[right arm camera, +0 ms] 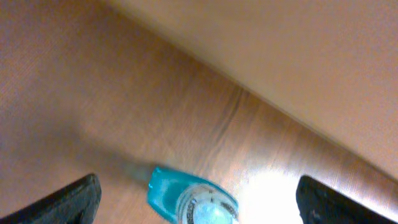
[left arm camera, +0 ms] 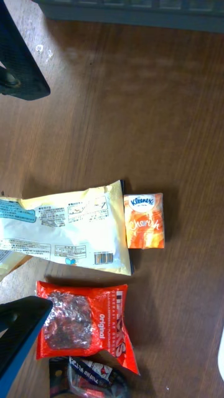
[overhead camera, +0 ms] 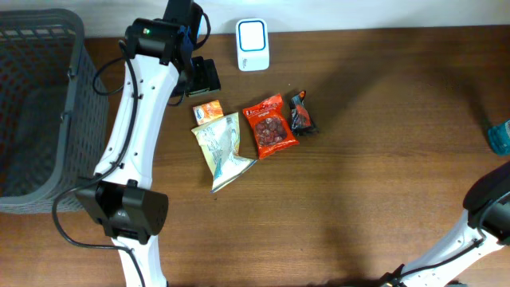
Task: Scan the item barcode
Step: 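Move the right gripper to the dark snack packet and grasp it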
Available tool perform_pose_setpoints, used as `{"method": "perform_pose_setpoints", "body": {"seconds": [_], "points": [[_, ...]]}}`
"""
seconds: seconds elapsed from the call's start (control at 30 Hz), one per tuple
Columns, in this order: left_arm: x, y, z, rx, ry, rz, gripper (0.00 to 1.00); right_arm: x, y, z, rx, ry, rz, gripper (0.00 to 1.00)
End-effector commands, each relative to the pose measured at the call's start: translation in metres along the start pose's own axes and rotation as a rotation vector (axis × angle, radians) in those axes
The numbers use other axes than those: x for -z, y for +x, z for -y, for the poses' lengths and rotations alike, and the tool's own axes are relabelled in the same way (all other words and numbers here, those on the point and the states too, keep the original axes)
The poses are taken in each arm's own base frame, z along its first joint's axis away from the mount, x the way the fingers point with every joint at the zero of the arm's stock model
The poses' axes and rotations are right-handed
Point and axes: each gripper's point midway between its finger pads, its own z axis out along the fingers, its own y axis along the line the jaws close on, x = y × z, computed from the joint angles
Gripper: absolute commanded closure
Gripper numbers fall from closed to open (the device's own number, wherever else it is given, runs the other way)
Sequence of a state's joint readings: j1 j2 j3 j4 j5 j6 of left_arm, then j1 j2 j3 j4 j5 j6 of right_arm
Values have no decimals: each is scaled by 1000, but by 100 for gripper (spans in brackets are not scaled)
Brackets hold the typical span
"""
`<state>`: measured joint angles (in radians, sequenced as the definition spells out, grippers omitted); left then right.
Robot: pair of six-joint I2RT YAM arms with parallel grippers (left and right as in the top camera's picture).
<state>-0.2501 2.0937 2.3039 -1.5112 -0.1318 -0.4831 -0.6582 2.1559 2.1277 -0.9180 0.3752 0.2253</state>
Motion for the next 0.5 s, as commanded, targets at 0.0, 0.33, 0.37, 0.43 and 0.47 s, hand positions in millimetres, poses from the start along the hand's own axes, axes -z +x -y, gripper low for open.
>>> {"method": "perform_pose_setpoints", "body": {"seconds": [0.0, 0.33, 0.37, 0.43, 0.47], "points": [[12, -4, -2, 8, 12, 32, 1, 69, -47, -3, -62, -144, 93, 0], [12, -4, -2, 8, 12, 32, 1, 292, 97, -222, 460, -1296, -275, 1], [12, -4, -2, 8, 12, 32, 1, 294, 134, -241, 588, -1231, -309, 1], [12, -4, -2, 8, 12, 32, 1, 286, 164, -256, 683, -1115, -328, 1], [12, -4, -2, 8, 12, 32, 1, 280, 195, -269, 773, -1029, -349, 1]]}}
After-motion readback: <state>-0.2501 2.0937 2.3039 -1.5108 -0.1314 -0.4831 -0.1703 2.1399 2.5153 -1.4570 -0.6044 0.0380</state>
